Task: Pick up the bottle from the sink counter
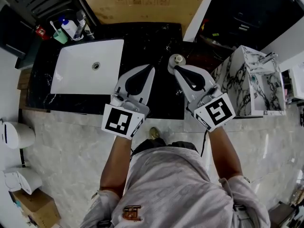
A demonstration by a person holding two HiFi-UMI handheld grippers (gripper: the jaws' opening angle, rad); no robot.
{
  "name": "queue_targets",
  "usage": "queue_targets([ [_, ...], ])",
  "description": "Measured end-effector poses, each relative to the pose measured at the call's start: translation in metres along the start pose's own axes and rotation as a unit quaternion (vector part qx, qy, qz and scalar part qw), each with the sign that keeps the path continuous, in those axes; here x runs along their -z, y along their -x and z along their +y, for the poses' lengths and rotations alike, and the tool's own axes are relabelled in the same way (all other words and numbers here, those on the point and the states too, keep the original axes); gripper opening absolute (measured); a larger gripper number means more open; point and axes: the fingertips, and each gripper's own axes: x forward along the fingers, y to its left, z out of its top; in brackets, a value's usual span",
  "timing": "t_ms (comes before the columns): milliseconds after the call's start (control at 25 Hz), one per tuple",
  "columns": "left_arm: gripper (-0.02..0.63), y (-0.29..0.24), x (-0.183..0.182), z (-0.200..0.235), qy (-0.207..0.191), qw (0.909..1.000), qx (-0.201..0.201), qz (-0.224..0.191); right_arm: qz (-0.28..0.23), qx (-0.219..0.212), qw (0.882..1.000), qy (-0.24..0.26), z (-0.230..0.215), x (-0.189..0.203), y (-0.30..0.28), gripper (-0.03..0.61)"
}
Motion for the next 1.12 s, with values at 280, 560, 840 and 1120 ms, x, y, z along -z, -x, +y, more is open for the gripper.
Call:
queue_targets([
  [280, 0.0, -0.019, 0.011, 0.022, 0.01, 0.9999, 0.011, 0.008, 0.014, 0.017, 1.0, 0.008, -0.018, 0.005, -0.023, 0.003],
  [560, 0.0, -0.029, 0.016, 0.029, 0.019, 0.9998, 0.002, 0.005, 0.04, 0.012, 0.999, 0.006, -0.033, 0.022, -0.032, 0.088],
  [840, 0.0, -0.037, 0.024, 0.031, 0.025, 0.9995, -0.014, 0.013, 0.083, -0.022, 0.996, -0.014, -0.042, 0.053, -0.042, 0.265],
  [1120, 0.0, -0.039, 0.036, 0.037, 0.017, 0.9994, -0.025, 0.018, 0.129, -0.05, 0.99, -0.036, -0.047, 0.094, -0.054, 0.358],
])
